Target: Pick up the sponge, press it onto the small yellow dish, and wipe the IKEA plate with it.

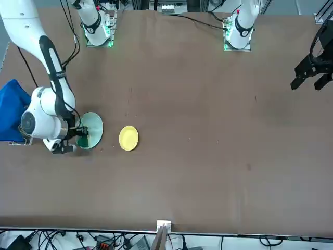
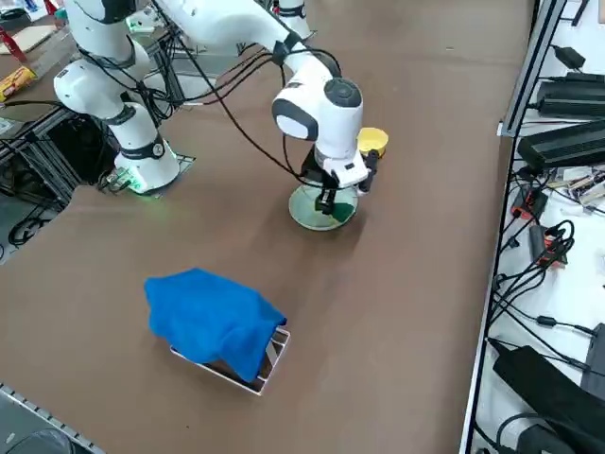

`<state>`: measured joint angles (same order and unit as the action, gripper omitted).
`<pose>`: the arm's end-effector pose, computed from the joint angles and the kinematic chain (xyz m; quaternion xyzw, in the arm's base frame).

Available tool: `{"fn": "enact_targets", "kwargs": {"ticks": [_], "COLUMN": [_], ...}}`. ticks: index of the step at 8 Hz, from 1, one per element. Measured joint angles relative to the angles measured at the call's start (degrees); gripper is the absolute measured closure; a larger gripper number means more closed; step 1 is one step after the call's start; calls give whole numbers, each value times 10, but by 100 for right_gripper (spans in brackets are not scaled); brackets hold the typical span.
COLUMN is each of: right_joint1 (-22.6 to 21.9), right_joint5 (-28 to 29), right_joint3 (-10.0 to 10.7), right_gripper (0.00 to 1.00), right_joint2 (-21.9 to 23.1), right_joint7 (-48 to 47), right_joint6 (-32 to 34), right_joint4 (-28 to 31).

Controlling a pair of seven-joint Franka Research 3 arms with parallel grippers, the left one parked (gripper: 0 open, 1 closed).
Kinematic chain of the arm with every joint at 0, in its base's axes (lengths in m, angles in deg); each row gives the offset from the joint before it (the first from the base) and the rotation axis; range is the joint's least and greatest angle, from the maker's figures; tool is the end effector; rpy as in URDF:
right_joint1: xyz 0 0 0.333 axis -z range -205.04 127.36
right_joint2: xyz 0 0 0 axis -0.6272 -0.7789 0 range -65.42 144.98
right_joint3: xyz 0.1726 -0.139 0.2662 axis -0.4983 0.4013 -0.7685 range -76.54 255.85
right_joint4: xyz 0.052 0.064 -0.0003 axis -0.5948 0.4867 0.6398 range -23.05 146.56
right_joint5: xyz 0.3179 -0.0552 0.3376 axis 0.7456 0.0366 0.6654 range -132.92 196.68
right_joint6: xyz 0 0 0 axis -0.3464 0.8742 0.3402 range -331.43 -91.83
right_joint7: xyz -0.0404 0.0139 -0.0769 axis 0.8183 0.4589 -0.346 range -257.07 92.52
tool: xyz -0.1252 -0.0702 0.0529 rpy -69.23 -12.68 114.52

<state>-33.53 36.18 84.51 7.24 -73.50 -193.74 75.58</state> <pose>0.6839 0.0034 0.1303 -0.9933 -0.0445 0.0886 0.0594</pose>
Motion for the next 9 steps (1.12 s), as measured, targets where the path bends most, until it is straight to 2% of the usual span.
{"fn": "enact_targets", "kwargs": {"ticks": [4,6,9], "right_joint1": [-39,-45,-46], "right_joint5": [0,2,5], "right_joint3": [-1,-1,-5], "right_gripper": [77,76,76], "right_joint2": [-3,-2,27], "right_joint7": [-67,-74,-89], "right_joint6": [1,11,50], "right_joint4": [-3,-2,18]}}
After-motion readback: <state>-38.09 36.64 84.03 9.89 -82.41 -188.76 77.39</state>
